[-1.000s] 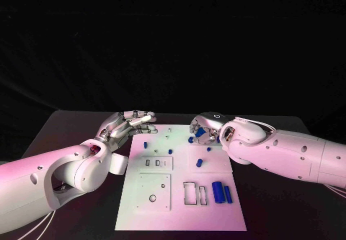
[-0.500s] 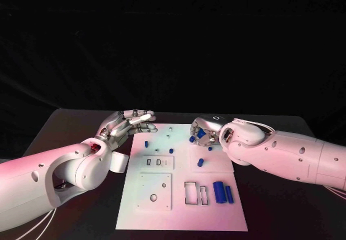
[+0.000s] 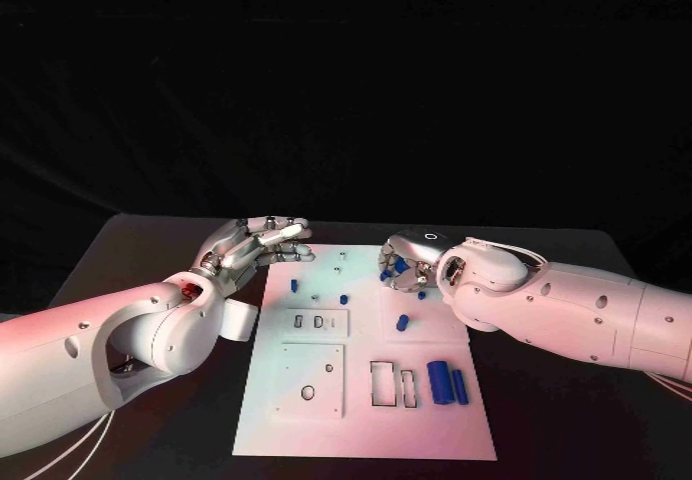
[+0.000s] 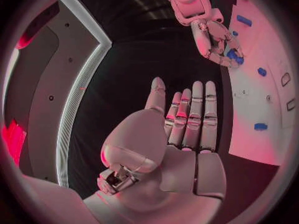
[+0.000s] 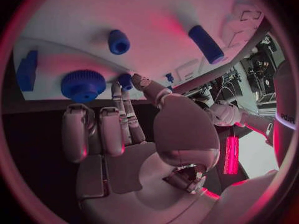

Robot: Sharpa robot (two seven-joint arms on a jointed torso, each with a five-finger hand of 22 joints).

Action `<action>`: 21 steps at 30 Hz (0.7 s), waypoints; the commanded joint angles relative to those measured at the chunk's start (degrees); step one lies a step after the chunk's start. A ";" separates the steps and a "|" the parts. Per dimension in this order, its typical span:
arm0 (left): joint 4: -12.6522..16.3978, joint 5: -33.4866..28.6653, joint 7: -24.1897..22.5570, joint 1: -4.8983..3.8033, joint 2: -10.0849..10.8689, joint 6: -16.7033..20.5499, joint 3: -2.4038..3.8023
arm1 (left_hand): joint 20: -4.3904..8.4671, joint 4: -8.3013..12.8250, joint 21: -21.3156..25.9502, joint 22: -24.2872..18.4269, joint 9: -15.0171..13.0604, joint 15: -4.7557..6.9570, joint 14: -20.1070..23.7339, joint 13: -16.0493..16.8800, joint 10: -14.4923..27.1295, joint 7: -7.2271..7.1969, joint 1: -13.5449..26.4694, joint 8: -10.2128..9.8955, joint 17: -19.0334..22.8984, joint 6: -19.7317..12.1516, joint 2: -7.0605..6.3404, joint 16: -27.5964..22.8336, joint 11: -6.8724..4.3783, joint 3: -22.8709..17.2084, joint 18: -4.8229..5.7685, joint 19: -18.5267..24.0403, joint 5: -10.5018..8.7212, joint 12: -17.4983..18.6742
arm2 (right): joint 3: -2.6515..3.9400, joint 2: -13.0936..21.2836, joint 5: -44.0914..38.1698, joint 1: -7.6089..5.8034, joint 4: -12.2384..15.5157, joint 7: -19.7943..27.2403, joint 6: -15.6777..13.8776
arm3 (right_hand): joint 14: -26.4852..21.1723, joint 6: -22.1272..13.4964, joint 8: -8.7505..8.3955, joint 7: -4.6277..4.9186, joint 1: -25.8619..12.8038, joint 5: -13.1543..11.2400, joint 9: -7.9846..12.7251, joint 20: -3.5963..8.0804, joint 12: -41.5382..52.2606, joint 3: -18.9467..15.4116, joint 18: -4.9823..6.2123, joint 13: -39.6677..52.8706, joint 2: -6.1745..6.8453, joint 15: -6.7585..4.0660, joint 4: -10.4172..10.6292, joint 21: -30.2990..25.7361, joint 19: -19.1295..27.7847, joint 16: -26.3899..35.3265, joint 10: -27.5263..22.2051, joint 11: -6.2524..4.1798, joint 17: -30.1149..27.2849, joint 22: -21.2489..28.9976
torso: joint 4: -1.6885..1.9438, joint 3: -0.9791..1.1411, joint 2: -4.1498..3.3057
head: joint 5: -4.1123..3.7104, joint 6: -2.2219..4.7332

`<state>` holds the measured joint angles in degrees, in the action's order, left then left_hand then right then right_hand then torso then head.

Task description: Assemble the parts on the task board

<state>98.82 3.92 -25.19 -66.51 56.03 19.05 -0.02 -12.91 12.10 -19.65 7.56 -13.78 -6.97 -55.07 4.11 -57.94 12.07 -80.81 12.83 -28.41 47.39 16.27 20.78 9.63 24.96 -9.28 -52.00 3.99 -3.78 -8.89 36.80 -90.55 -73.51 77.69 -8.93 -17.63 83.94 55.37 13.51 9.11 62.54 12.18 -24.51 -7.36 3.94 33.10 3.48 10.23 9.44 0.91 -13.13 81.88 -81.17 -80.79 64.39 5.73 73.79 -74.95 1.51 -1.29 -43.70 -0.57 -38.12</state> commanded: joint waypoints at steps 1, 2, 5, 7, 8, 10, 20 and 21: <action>0.00 -0.27 -0.05 -0.14 -0.02 0.00 0.06 | 0.02 0.41 0.09 -0.07 -0.06 0.09 0.37 0.02 0.44 0.23 0.47 -0.29 -0.09 -0.35 0.15 0.29 -0.04 1.19 -0.96 0.52 -0.39 0.10 | -0.05 -0.12 -0.35 0.13 -0.02 0.59 -0.37 | 3.00 0.65 0.08 -0.12 0.28 -0.32 -0.15 0.03 0.33 0.12 -0.55 0.11 -0.40 0.27 0.49 0.60 -0.65 -0.34 0.73 -0.01 0.16 -1.76 | 0.03 0.04 -0.05 | -0.05 0.05; -0.03 -0.27 -0.02 -0.14 -0.02 0.01 0.06 | 0.02 0.41 0.09 -0.07 -0.06 0.09 0.37 0.02 0.44 0.23 0.47 -0.29 -0.09 -0.35 0.15 0.29 -0.04 1.19 -0.96 0.52 -0.39 0.10 | -0.05 -0.14 -0.23 0.13 -0.09 0.60 -0.47 | 3.00 0.83 0.16 -0.22 0.33 -0.51 -0.27 0.06 0.36 0.36 -0.61 0.16 -0.57 0.22 0.65 0.80 -0.81 -0.45 0.96 -0.09 0.25 -2.10 | 0.03 0.03 -0.04 | -0.06 0.03; -0.06 -0.27 0.05 -0.16 0.00 0.03 0.06 | 0.01 0.46 0.08 -0.07 -0.08 0.09 0.36 0.03 0.45 0.25 0.45 -0.30 -0.12 -0.37 0.16 0.31 -0.02 1.17 -0.96 0.52 -0.42 0.10 | -0.05 -0.17 0.11 0.13 -0.25 0.55 -0.58 | 2.97 1.14 0.28 -0.39 0.38 -1.51 -0.55 0.15 0.32 1.16 -0.67 0.24 -1.01 0.10 1.16 1.05 -0.93 -0.66 1.39 -0.20 0.36 -2.50 | 0.03 0.03 -0.07 | -0.04 -0.02; -0.08 -0.27 0.11 -0.17 0.01 0.03 0.06 | 0.01 0.46 0.08 -0.07 -0.08 0.09 0.36 0.03 0.45 0.25 0.45 -0.30 -0.12 -0.37 0.16 0.31 -0.02 1.17 -0.96 0.52 -0.42 0.10 | -0.05 -0.19 0.27 0.13 -0.36 0.50 -0.59 | 3.01 2.49 1.11 -1.03 1.31 -3.44 -1.44 0.46 0.59 3.26 -0.95 0.55 -2.19 -0.34 1.74 1.92 -1.68 -1.08 2.98 -0.74 0.69 -4.01 | 0.03 0.03 -0.12 | -0.02 -0.11; -0.09 -0.27 0.15 -0.18 0.02 0.04 0.06 | 0.01 0.46 0.08 -0.07 -0.08 0.09 0.36 0.03 0.45 0.25 0.45 -0.30 -0.12 -0.37 0.16 0.31 -0.02 1.17 -0.96 0.52 -0.42 0.10 | -0.05 -0.20 0.33 0.13 -0.41 0.46 -0.60 | 3.02 3.01 1.49 -1.28 1.61 -4.02 -1.84 0.61 0.70 4.01 -1.07 0.71 -2.72 -0.52 2.05 2.27 -2.01 -1.20 3.67 -0.97 0.78 -4.62 | 0.04 0.03 -0.13 | -0.04 -0.11; -0.10 -0.27 0.20 -0.18 0.03 0.05 0.06 | 0.01 0.50 0.08 -0.07 -0.09 0.09 0.37 0.03 0.47 0.26 0.44 -0.31 -0.15 -0.39 0.17 0.32 -0.01 1.15 -0.97 0.52 -0.43 0.09 | -0.05 -0.21 0.40 0.13 -0.48 0.29 -0.74 | 3.08 4.17 2.53 -1.82 2.77 -5.71 -2.94 1.06 1.04 5.47 -1.31 1.15 -3.83 -1.03 2.23 2.94 -2.67 -1.52 5.23 -1.59 1.15 -5.80 | 0.03 0.03 -0.14 | -0.06 -0.19; -0.26 -0.28 0.44 -0.24 0.11 0.03 0.06 | 0.00 0.54 0.07 -0.07 -0.10 0.08 0.37 0.03 0.49 0.28 0.42 -0.33 -0.18 -0.42 0.18 0.33 0.00 1.12 -0.97 0.52 -0.45 0.09 | -0.05 -0.29 -0.20 0.13 -0.71 -0.97 -4.83 | 3.09 4.64 4.17 -2.00 5.16 -7.31 -5.59 1.77 1.19 7.33 -1.75 2.27 -4.24 -1.64 1.45 4.12 -3.87 -1.83 7.31 -2.28 1.35 -7.91 | -0.10 0.00 -0.20 | -0.11 -0.14; -0.28 -0.28 0.45 -0.25 0.12 0.03 0.06 | 0.00 0.54 0.07 -0.07 -0.10 0.08 0.37 0.03 0.49 0.28 0.42 -0.33 -0.18 -0.42 0.18 0.33 0.00 1.12 -0.97 0.52 -0.45 0.09 | -0.05 -0.30 -0.29 0.13 -0.59 -1.00 -5.49 | 3.09 4.65 4.19 -2.00 5.16 -7.32 -5.63 1.77 1.18 7.33 -1.77 2.28 -4.20 -1.63 1.44 4.16 -3.91 -1.84 7.32 -2.28 1.36 -7.97 | -0.10 0.01 -0.21 | -0.11 -0.11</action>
<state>98.51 3.85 -24.64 -66.65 56.18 19.20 -0.02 -12.91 12.42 -19.65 7.57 -13.83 -6.97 -55.08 4.12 -57.95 12.06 -80.81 12.83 -28.54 47.40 16.27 20.78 9.63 24.96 -9.29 -52.00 3.78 -3.78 -8.94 36.58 -90.15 -73.41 76.89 -9.24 -20.20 84.04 59.48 17.51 7.45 65.52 5.06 -27.44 -5.83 5.04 40.20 2.58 12.38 6.91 -0.44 -11.75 85.76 -83.93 -82.45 70.66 4.16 74.97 -74.93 1.44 -1.25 -43.88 -0.66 -38.31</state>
